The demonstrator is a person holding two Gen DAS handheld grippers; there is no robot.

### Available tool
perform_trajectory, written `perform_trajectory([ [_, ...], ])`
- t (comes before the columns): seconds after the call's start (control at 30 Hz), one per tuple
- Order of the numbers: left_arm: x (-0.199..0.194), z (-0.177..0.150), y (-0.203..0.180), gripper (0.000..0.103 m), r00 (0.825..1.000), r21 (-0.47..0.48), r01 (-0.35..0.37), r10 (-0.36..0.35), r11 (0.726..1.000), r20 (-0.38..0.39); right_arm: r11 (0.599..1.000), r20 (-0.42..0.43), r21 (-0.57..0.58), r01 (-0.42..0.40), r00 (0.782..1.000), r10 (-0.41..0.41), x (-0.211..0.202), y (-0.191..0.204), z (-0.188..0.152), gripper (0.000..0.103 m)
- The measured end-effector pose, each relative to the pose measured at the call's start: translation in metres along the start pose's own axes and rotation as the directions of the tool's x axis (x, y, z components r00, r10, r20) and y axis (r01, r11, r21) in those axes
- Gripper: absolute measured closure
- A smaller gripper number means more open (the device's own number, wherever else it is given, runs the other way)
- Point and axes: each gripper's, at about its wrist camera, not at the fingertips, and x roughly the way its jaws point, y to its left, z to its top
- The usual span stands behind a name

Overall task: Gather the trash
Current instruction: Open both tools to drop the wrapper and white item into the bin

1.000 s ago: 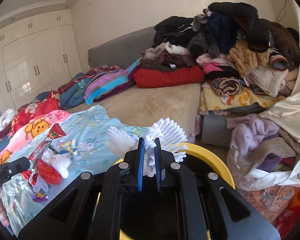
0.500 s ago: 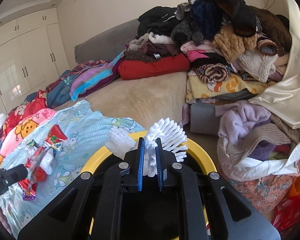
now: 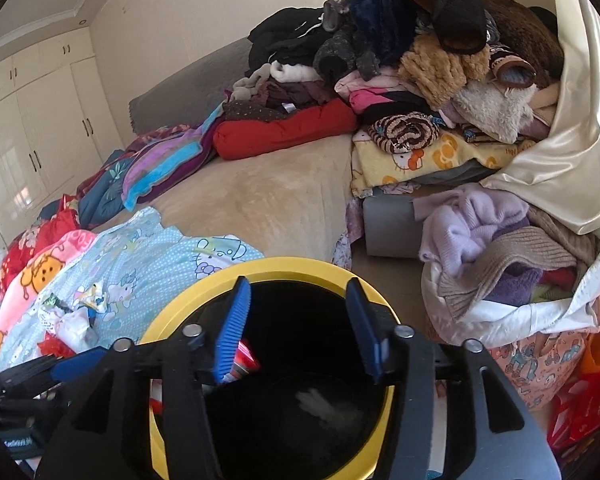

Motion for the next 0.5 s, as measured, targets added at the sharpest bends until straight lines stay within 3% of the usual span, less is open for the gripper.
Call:
perform_trajectory([
  [0.07,-0.003,0.000,0.001,0.041,1.000,-0.005,-0.007,0.007,1.000,0.015,1.000,0.008,0.000,0.000,1.000,0.000,-0.001,-0.001,0.000,0.048],
  [0.1,-0.006,0.000,0.004,0.024,0.999,-0.015,-0.011,0.011,1.000,0.031,1.000,0.011,-0.001,-0.001,1.000,0.001,-0.001,0.000,0.000,0.045],
  [0.17,-0.016,0.000,0.008,0.011,0.998,-0.043,0.009,-0.006,0.999,0.069,1.000,0.013,-0.001,-0.003,1.000,0.003,-0.002,0.001,-0.001,0.042],
  [0.5,-0.047,0.003,0.029,0.011,0.982,-0.082,-0.110,0.121,0.991,0.145,0.999,0.024,-0.027,-0.041,0.999,0.041,-0.006,0.024,-0.001,0.032],
])
